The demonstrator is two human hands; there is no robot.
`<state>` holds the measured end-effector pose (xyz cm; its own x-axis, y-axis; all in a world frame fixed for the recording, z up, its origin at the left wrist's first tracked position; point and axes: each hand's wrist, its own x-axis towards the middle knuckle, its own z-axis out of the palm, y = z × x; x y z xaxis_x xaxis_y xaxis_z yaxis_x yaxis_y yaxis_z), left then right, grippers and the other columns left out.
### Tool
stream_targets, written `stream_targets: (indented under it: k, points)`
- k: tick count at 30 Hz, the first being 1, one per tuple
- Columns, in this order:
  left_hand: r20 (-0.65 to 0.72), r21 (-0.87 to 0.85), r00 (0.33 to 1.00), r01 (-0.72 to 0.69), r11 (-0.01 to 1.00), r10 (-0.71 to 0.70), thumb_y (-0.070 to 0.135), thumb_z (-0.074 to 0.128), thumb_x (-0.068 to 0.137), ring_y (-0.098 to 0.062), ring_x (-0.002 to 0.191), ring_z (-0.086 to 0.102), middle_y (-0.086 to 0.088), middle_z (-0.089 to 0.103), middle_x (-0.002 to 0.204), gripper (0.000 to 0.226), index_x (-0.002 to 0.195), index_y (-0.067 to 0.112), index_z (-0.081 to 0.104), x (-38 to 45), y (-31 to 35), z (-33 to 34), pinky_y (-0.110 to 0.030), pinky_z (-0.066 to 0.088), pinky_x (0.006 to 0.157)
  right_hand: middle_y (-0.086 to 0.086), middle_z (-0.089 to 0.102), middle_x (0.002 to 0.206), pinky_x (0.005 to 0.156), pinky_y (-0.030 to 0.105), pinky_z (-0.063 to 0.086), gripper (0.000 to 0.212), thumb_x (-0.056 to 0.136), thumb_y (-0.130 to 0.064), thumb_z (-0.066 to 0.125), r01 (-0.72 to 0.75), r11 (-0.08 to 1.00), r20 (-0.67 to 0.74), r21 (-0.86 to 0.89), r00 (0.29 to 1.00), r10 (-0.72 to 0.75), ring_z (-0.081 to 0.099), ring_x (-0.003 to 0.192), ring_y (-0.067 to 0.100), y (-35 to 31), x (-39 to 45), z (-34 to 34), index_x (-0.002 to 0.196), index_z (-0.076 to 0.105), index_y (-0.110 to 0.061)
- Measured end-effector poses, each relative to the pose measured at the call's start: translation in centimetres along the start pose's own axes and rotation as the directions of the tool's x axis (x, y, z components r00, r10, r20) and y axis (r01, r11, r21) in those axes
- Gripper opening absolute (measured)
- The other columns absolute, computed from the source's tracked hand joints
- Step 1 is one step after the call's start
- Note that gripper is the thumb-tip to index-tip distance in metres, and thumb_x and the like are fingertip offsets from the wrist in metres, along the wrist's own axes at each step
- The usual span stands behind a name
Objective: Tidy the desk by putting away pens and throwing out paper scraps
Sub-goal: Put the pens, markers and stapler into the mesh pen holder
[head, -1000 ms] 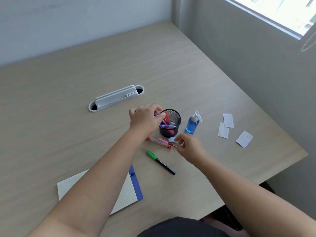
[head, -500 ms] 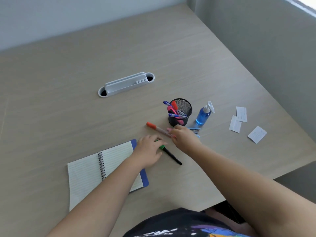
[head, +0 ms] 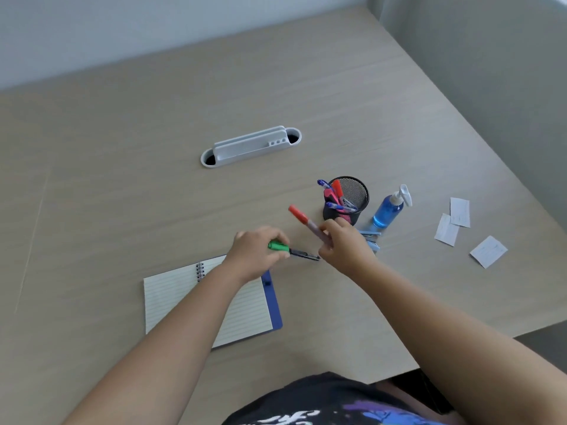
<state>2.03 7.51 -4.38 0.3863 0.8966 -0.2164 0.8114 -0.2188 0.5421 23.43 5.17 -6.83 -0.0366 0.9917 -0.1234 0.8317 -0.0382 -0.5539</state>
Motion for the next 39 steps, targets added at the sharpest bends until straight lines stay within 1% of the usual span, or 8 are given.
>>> stream_targets:
  k: [6, 8, 14, 21, 25, 30, 34, 39]
  points:
    - [-0.321, -0.289, 0.943, -0.192, 0.938, 0.094, 0.027, 0.075, 0.079, -0.010, 0.089, 0.064, 0.009, 0.069, 0.093, 0.022, 0.100, 0.026, 0.067, 2.3, 5.6, -3.7, -0.033, 0.051, 0.088, 0.005, 0.057, 0.089, 0.062, 0.006, 0.042, 0.010, 0.079, -0.002, 0.064, 0.120, 0.940, -0.491, 0.319, 0.869, 0.056, 0.054, 0.070, 0.003, 0.2, -2.5, -5.1, 0.085, 0.059, -0.008]
    - [-0.427, -0.319, 0.897, -0.266, 0.910, 0.112, 0.026, 0.072, 0.082, -0.009, 0.086, 0.064, 0.008, 0.068, 0.094, 0.029, 0.109, 0.024, 0.062, 3.1, 7.4, -4.7, -0.022, 0.050, 0.083, 0.008, 0.058, 0.097, 0.070, 0.023, 0.052, 0.009, 0.087, -0.004, 0.055, 0.055, 0.937, -0.532, 0.345, 0.834, 0.147, 0.058, 0.082, 0.008, 0.6, -1.1, -6.5, 0.095, 0.058, -0.008]
    - [-0.575, -0.286, 0.808, -0.347, 0.893, 0.130, 0.027, 0.069, 0.085, -0.009, 0.080, 0.066, 0.013, 0.064, 0.094, 0.034, 0.115, 0.022, 0.055, 4.1, 9.6, -4.7, -0.018, 0.048, 0.073, 0.011, 0.062, 0.096, 0.062, 0.029, 0.035, 0.020, 0.094, -0.011, 0.043, -0.229, 0.916, -0.226, 0.329, 0.923, 0.312, 0.055, 0.081, 0.029, 0.6, 1.6, -6.7, 0.112, 0.049, -0.007]
    - [-0.609, -0.223, 0.780, -0.340, 0.914, 0.142, 0.038, 0.060, 0.087, -0.006, 0.081, 0.067, 0.012, 0.067, 0.096, 0.026, 0.110, 0.032, 0.050, 6.7, 10.7, -2.9, -0.049, 0.051, 0.081, 0.012, 0.053, 0.120, 0.078, 0.025, 0.038, 0.039, 0.086, 0.001, 0.049, -0.164, 0.949, -0.266, 0.268, 0.935, 0.236, 0.056, 0.098, 0.029, 2.3, -0.5, -5.4, 0.124, 0.053, -0.010]
    - [-0.540, -0.121, 0.822, -0.290, 0.949, 0.183, 0.040, 0.058, 0.087, -0.009, 0.088, 0.068, 0.011, 0.071, 0.091, 0.022, 0.105, 0.030, 0.052, 8.9, 10.4, -1.4, -0.042, 0.046, 0.086, 0.015, 0.056, 0.111, 0.071, 0.029, 0.042, 0.031, 0.083, 0.003, 0.050, -0.163, 0.970, -0.283, 0.179, 0.936, 0.209, 0.058, 0.091, 0.033, 3.6, -2.3, -4.6, 0.111, 0.060, -0.008]
    - [-0.500, 0.125, 0.836, -0.190, 0.974, 0.227, 0.049, 0.045, 0.090, -0.025, 0.095, 0.060, 0.009, 0.072, 0.096, 0.033, 0.104, 0.028, 0.067, 9.6, 9.7, 0.3, -0.034, 0.034, 0.077, 0.012, 0.063, 0.107, 0.077, 0.033, 0.045, 0.029, 0.086, -0.011, 0.050, -0.119, 0.993, 0.006, -0.010, 0.993, 0.119, 0.059, 0.099, 0.032, 4.2, -4.0, -2.0, 0.112, 0.062, -0.012]
    - [-0.560, -0.013, 0.817, -0.171, 0.985, 0.135, 0.046, 0.037, 0.092, -0.024, 0.095, 0.057, 0.003, 0.066, 0.103, 0.041, 0.113, 0.026, 0.065, 9.2, 8.7, 0.4, -0.038, 0.043, 0.083, 0.010, 0.057, 0.117, 0.082, 0.036, 0.048, 0.035, 0.090, -0.023, 0.050, -0.172, 0.976, 0.067, -0.135, 0.981, 0.182, 0.054, 0.109, 0.030, 4.7, -3.9, -0.3, 0.124, 0.055, -0.015]
    - [-0.515, -0.286, 0.857, -0.202, 0.937, 0.028, 0.032, 0.051, 0.090, -0.016, 0.085, 0.062, 0.005, 0.065, 0.095, 0.024, 0.106, 0.020, 0.062, 8.5, 7.7, 0.7, -0.044, 0.052, 0.079, 0.013, 0.061, 0.081, 0.052, 0.035, 0.048, 0.018, 0.071, -0.012, 0.070, -0.084, 0.958, -0.025, -0.274, 0.996, 0.080, 0.061, 0.074, 0.036, 5.2, -3.4, 0.8, 0.088, 0.069, -0.008]
